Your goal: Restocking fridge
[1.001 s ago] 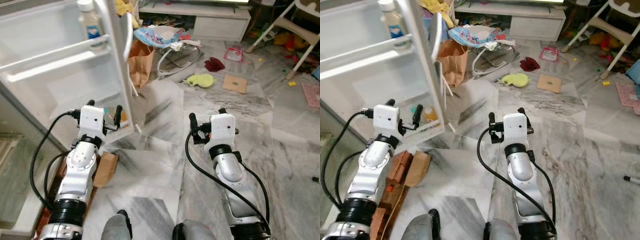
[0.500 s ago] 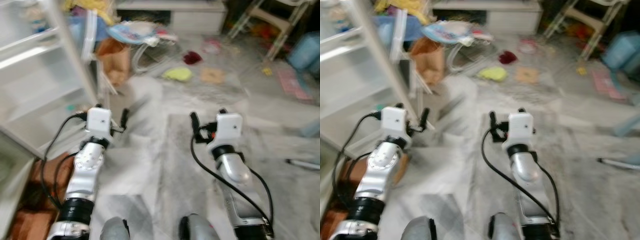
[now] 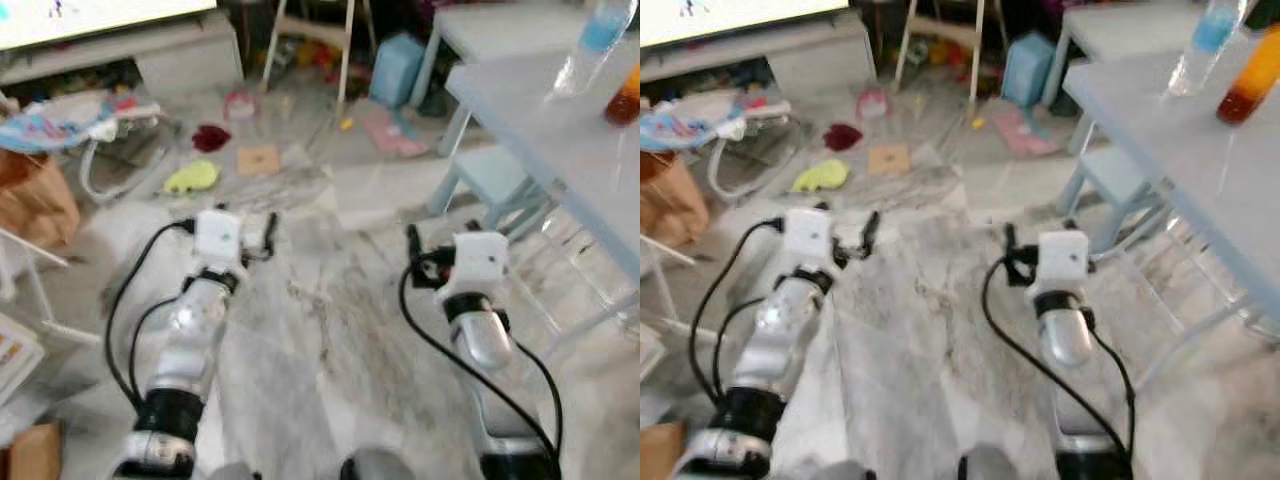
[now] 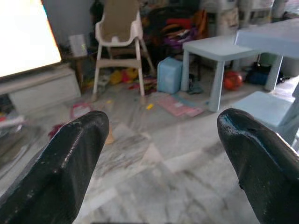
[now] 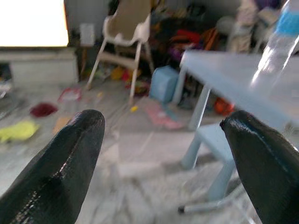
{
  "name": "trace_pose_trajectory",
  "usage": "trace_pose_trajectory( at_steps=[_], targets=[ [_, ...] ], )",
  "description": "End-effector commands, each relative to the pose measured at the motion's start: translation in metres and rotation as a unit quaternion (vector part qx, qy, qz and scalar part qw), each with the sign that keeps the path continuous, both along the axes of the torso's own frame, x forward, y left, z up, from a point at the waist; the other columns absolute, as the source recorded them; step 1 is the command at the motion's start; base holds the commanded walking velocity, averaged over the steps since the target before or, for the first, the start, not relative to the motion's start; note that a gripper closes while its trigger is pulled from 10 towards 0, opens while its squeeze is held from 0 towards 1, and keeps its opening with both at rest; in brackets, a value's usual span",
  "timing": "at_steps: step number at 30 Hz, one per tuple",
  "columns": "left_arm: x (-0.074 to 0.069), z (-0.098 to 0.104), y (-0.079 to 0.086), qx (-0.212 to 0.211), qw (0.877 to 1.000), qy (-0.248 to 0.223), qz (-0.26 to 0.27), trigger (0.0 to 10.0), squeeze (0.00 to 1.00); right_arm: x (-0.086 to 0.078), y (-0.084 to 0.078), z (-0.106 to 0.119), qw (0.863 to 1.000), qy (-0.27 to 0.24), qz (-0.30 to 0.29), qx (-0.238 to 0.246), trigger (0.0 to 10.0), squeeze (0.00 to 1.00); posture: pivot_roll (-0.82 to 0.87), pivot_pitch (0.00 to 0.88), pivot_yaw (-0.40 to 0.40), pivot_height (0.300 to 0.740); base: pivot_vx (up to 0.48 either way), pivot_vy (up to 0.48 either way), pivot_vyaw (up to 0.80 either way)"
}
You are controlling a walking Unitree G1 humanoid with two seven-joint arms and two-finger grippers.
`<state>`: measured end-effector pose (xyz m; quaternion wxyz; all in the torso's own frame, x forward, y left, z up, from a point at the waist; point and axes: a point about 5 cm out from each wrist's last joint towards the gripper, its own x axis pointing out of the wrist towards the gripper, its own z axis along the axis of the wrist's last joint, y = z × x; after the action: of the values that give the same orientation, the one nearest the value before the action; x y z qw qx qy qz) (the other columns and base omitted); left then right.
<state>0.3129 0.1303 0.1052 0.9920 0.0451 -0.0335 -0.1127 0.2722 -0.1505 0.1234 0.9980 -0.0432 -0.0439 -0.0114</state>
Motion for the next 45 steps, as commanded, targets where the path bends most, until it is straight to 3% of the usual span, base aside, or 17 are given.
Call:
trace_pose_trajectory(
  at_steps=[1, 4, 12, 21, 27, 32, 39, 40, 43, 45],
  targets=[
    [0.003, 0.001, 0.010, 0.003, 1.000, -0.002, 0.020, 10.0, 0.00, 0.000, 0.007, 0.005, 1.000, -0.018, 0.009, 0.007, 10.0, 0.00, -0.10, 0.078, 0.016, 0.740, 0.472, 0.000, -0.80],
    [0.004, 0.004, 0.010, -0.017, 1.000, -0.010, 0.019, 10.0, 0.00, 0.000, 0.007, 0.004, 1.000, -0.016, 0.012, 0.008, 10.0, 0.00, -0.10, 0.078, 0.017, 0.740, 0.469, 0.000, -0.80],
    [0.005, 0.006, 0.006, -0.015, 1.000, -0.019, 0.015, 10.0, 0.00, 0.000, 0.008, 0.003, 1.000, -0.016, 0.004, 0.008, 10.0, 0.00, -0.10, 0.079, 0.020, 0.740, 0.462, 0.000, -0.80],
    [0.007, 0.011, 0.004, -0.056, 0.998, -0.030, 0.015, 10.0, 0.00, 0.001, 0.011, 0.006, 0.999, -0.019, 0.024, 0.029, 10.0, 0.00, -0.11, 0.078, 0.017, 0.740, 0.454, 0.000, -0.80],
    [0.004, 0.008, 0.004, -0.039, 0.999, -0.028, -0.001, 10.0, 0.00, 0.000, 0.009, 0.010, 0.999, -0.035, 0.019, 0.007, 10.0, 0.00, -0.11, 0.076, 0.019, 0.740, 0.416, 0.240, -0.40],
    [-0.001, 0.002, 0.011, -0.030, 0.999, -0.024, 0.009, 10.0, 0.00, 0.000, 0.001, 0.005, 1.000, -0.019, 0.005, 0.002, 10.0, 0.00, -0.10, 0.059, 0.028, 0.740, 0.403, 0.260, 0.00],
    [-0.005, 0.004, 0.028, -0.014, 0.997, -0.027, 0.068, 10.0, 0.00, 0.001, -0.012, 0.007, 0.999, -0.005, -0.013, -0.031, 10.0, 0.00, -0.07, 0.057, 0.054, 0.740, 0.291, 0.268, 0.00],
    [-0.006, 0.004, 0.030, -0.016, 0.997, -0.025, 0.067, 10.0, 0.00, 0.000, -0.013, 0.006, 0.999, -0.006, -0.012, -0.041, 10.0, 0.00, -0.08, 0.058, 0.053, 0.740, 0.000, 0.000, 0.00],
    [-0.012, -0.002, 0.035, 0.005, 0.999, -0.016, 0.049, 10.0, 0.00, -0.008, -0.008, 0.001, 1.000, 0.007, 0.014, -0.012, 10.0, 0.00, -0.10, 0.047, 0.067, 0.740, 0.000, 0.000, 0.00],
    [-0.016, -0.010, 0.037, 0.032, 0.999, 0.002, 0.019, 10.0, 0.00, -0.017, -0.005, -0.002, 0.999, 0.011, 0.031, -0.036, 10.0, 0.00, -0.12, 0.027, 0.080, 0.740, 0.000, 0.000, 0.00]
  ],
)
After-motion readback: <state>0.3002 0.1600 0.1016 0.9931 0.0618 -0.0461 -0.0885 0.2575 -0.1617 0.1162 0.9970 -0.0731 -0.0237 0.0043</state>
